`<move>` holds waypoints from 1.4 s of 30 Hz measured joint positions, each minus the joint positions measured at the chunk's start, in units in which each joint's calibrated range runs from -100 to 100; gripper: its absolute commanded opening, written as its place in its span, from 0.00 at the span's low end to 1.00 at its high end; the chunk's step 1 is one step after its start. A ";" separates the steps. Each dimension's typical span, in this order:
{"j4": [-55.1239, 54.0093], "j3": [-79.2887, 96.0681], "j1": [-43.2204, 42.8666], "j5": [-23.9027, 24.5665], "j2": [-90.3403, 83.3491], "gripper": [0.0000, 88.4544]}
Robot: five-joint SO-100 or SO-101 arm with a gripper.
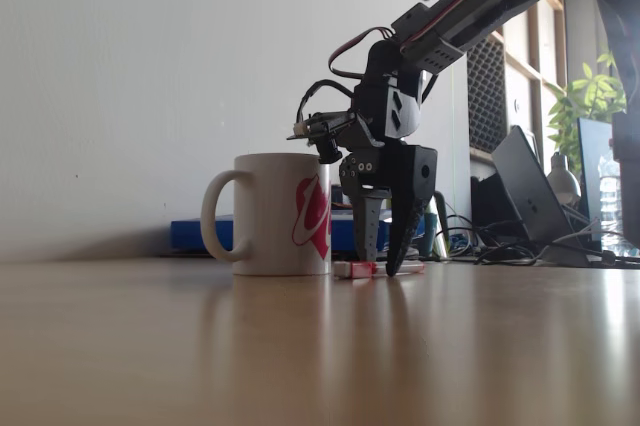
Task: Grab the pen and place it in the cup.
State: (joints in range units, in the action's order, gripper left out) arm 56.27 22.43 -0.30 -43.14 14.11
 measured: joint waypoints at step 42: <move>11.19 1.15 0.00 1.47 -14.06 0.01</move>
State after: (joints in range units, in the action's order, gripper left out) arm 67.46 23.58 -0.30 -41.67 0.04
